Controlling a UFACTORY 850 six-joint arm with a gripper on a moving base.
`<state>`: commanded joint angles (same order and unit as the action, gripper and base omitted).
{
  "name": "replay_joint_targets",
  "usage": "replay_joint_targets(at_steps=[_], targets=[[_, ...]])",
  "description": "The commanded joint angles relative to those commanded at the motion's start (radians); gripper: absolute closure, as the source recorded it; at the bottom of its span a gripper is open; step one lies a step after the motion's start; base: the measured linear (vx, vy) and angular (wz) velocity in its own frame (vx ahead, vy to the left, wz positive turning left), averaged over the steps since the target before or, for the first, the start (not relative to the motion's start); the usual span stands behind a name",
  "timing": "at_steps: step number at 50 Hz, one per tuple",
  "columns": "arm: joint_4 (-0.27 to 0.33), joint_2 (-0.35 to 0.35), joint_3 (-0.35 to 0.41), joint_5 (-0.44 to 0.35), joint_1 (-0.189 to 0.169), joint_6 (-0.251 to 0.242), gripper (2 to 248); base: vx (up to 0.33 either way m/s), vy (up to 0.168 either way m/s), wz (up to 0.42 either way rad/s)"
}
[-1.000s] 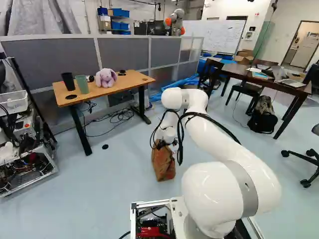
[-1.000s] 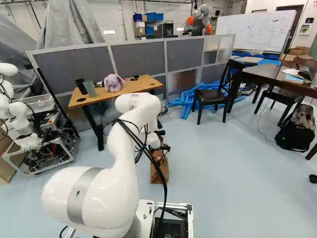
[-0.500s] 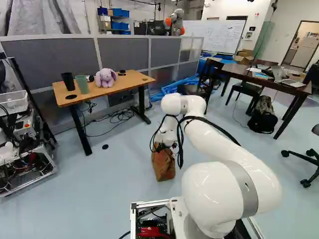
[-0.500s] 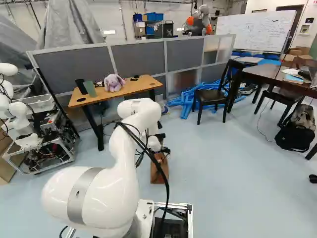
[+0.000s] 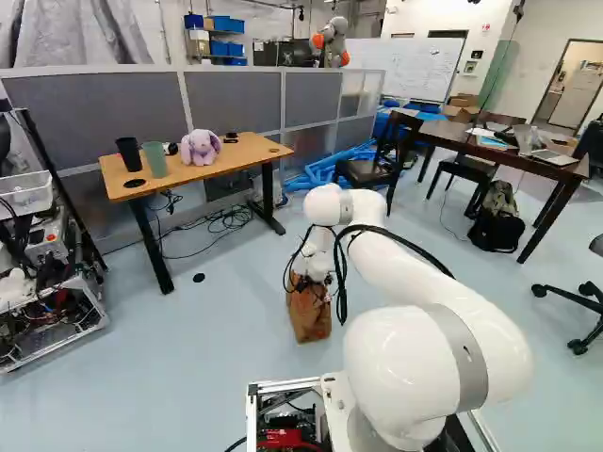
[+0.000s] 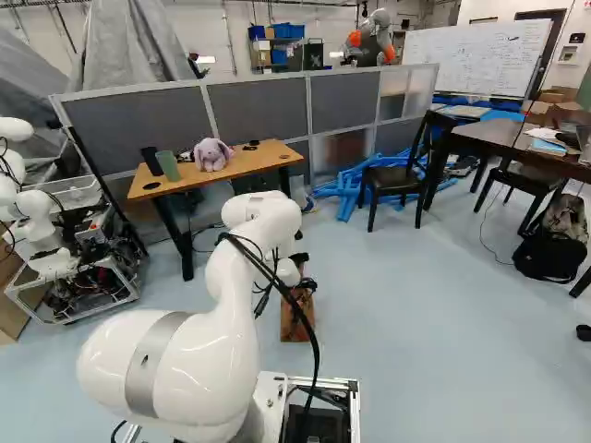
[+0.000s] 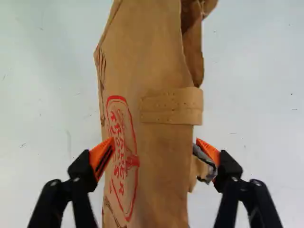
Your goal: Pick up the bag on the ground and place it on the table
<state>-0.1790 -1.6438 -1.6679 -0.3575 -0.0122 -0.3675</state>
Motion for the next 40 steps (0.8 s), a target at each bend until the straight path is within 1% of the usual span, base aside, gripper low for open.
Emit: replay_joint_targets(at_steps=[4,5,10,11,15,16,20,21,25,26,31,32,40], targets=[[0.000,0.000,0.000,0.000,0.000,0.000,31,0.000,0.000,0.000],[0.000,0.000,0.000,0.000,0.000,0.000,69,0.000,0.000,0.000],[0.000,0.000,0.000,0.000,0.000,0.000,69,0.000,0.000,0.000],[0.000,0.000,0.000,0.000,0.000,0.000,108,0.000,0.000,0.000],[0.000,0.000,0.000,0.000,0.000,0.000,108,0.000,0.000,0.000],[0.000,0.000,0.000,0.000,0.000,0.000,145,0.000,0.000,0.000],[0.000,0.000,0.000,0.000,0.000,0.000,145,0.000,0.000,0.000],[0.000,0.000,0.000,0.000,0.000,0.000,182,0.000,0.000,0.000],[0.000,0.000,0.000,0.000,0.000,0.000,182,0.000,0.000,0.000],[0.000,0.000,0.000,0.000,0.000,0.000,218,0.000,0.000,0.000],[0.000,0.004,0.004,0.000,0.000,0.000,218,0.000,0.000,0.000],[0.000,0.006,0.006,0.000,0.000,0.000,229,0.000,0.000,0.000],[0.000,0.032,0.032,0.000,0.000,0.000,229,0.000,0.000,0.000]])
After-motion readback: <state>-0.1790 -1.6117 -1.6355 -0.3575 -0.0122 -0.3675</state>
